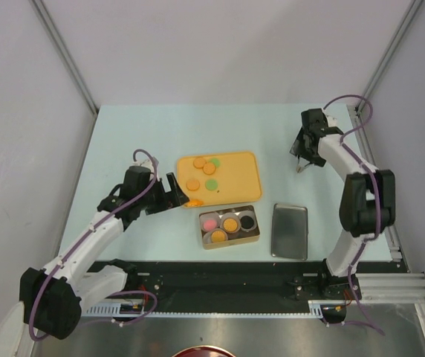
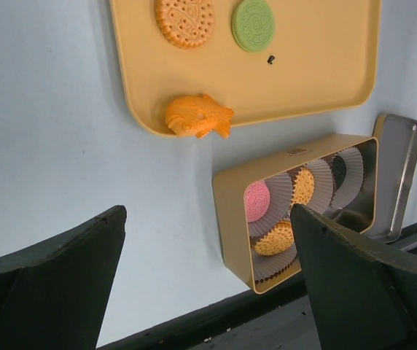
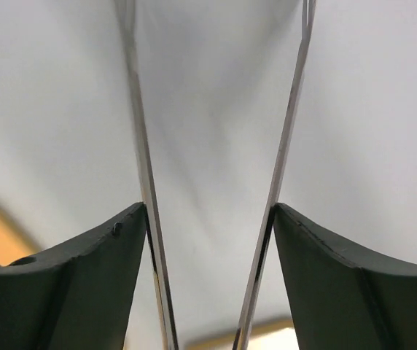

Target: Pack the cookies

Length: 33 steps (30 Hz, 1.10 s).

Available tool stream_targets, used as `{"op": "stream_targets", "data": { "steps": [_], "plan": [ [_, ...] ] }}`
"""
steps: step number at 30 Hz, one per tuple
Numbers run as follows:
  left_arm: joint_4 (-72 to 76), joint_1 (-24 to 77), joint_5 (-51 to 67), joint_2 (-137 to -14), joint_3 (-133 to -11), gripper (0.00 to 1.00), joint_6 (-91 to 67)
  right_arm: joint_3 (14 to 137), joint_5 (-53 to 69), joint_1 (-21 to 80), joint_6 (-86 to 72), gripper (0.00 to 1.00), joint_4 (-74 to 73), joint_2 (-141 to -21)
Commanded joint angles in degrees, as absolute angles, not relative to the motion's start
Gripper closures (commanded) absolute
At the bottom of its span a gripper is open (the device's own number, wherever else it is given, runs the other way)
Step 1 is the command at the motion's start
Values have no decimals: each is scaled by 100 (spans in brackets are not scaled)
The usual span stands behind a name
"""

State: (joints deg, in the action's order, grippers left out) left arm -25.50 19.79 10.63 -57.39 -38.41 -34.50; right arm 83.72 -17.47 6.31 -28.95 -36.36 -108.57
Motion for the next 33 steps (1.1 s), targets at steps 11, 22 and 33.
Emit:
{"op": "stream_targets", "data": {
  "steps": [11,22,33],
  "plan": [
    [-2408,1960,1134,-5643,-3797,0,-3481,6706,-1908,1002,-3296,26,-2795,-9079],
    [-2347,1960,1063,-5484,-3753,2,-3498,5635,-1908,1257,-3515,36,-3401,-8062],
    [-2294,1969,1283,-5625,-3762,4,-3516,4984,-1810,1660,-3674,42,-4209,-7655]
  ]
}}
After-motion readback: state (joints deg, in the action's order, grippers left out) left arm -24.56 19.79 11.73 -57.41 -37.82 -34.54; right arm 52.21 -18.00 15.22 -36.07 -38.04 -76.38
